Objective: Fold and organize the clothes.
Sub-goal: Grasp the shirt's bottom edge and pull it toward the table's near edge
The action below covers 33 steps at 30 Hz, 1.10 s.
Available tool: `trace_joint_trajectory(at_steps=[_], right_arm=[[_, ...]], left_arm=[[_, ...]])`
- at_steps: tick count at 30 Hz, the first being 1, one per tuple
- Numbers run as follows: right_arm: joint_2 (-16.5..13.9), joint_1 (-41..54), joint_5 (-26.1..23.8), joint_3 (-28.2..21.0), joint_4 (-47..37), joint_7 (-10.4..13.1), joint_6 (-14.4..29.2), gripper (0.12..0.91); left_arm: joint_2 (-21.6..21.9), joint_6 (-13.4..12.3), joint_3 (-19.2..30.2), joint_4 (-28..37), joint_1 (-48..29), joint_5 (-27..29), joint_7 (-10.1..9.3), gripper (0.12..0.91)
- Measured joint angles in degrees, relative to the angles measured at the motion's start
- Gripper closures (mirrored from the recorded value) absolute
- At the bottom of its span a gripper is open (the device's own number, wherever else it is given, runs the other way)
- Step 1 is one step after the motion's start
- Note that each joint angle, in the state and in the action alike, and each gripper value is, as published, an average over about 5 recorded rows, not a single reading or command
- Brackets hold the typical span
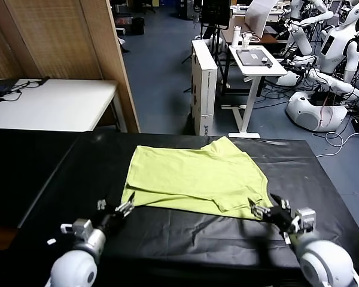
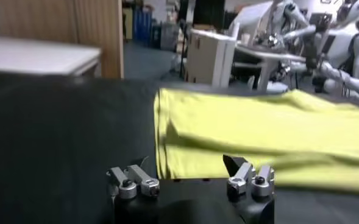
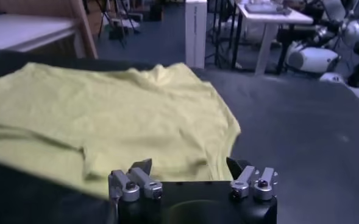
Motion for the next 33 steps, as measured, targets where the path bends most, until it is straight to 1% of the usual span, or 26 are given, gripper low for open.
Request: trace_joint_trajectory(at_steps=[5,8,9,12,13,15,17,18,19,21,22,23,25,26,29,30,32,33], right_arm=[[0.1,-0.4,-0.4,0.0,-0.6,-0.3,0.0,0.127],[0.1,-0.4,-0.5,0.0,-0.9,-0.3,0.0,0.191],[0.1,-0.4,-0.5,0.0,-1.0,-0.3,0.0,0.226],[0.1,-0.2,-0.6,0.0,-1.2,-0.3,0.0,0.377],[0.1,-0.2,-0.6,-0.1,-1.3,-0.3,0.0,0.448],[0.1,-0.1,-0.6,-0.1,-1.5,-0.3,0.1,0.561],[0.1,0.0,-0.6,-0.2,-1.6,-0.3,0.1,0.668],[0.2,0.0,-0.6,-0.2,-1.6,-0.3,0.1,0.708],[0.2,0.0,-0.6,-0.2,-1.6,-0.3,0.1,0.748],[0.2,0.2,-0.6,-0.3,-1.7,-0.3,0.1,0.798],[0.3,0.2,-0.6,-0.3,-1.7,-0.2,0.1,0.812],[0.3,0.3,-0.6,-0.4,-1.8,-0.2,0.1,0.826],[0.3,0.3,-0.6,-0.4,-1.8,-0.1,0.1,0.856],[0.3,0.3,-0.6,-0.4,-1.8,-0.1,0.0,0.869],[0.1,0.1,-0.6,-0.3,-1.4,0.0,-0.1,0.885],[0.0,-0.1,-0.5,-0.3,-1.1,0.1,-0.2,0.885],[-0.4,-0.4,-0.1,-0.1,-0.6,0.1,-0.7,0.885],[-0.7,-0.6,0.3,0.1,-0.2,0.3,-1.1,0.885]], left_arm=[[0.0,-0.4,-0.1,-0.1,0.5,-0.3,0.23,0.123],[0.0,-0.6,-0.1,0.0,0.4,-0.4,0.33,0.125],[0.0,-0.7,-0.1,0.1,0.4,-0.4,0.35,0.128],[0.0,-0.9,-0.1,0.5,0.2,-0.4,0.42,0.138],[0.0,-1.0,-0.1,0.7,0.1,-0.3,0.44,0.142],[0.1,-1.1,0.0,0.9,0.0,-0.3,0.47,0.156],[0.1,-1.2,0.1,1.1,-0.2,-0.3,0.51,0.188],[0.1,-1.3,0.1,1.2,-0.2,-0.3,0.54,0.206],[0.2,-1.4,0.1,1.3,-0.3,-0.3,0.57,0.240],[0.2,-1.6,0.1,1.5,-0.4,-0.3,0.67,0.340],[0.3,-1.7,0.1,1.6,-0.5,-0.3,0.74,0.397],[0.3,-1.8,0.1,1.7,-0.5,-0.3,0.83,0.472],[0.4,-2.0,0.2,2.0,-0.5,-0.2,1.12,0.586],[0.4,-2.2,0.2,2.1,-0.5,-0.2,1.27,0.662],[0.4,-2.6,0.2,2.2,-0.5,-0.3,1.53,0.823],[0.4,-2.7,0.3,2.2,-0.5,-0.3,1.51,0.855],[0.6,-2.8,0.2,2.0,-0.6,-0.4,1.34,0.884],[0.8,-2.9,0.2,1.8,-0.6,-0.4,1.23,0.882]])
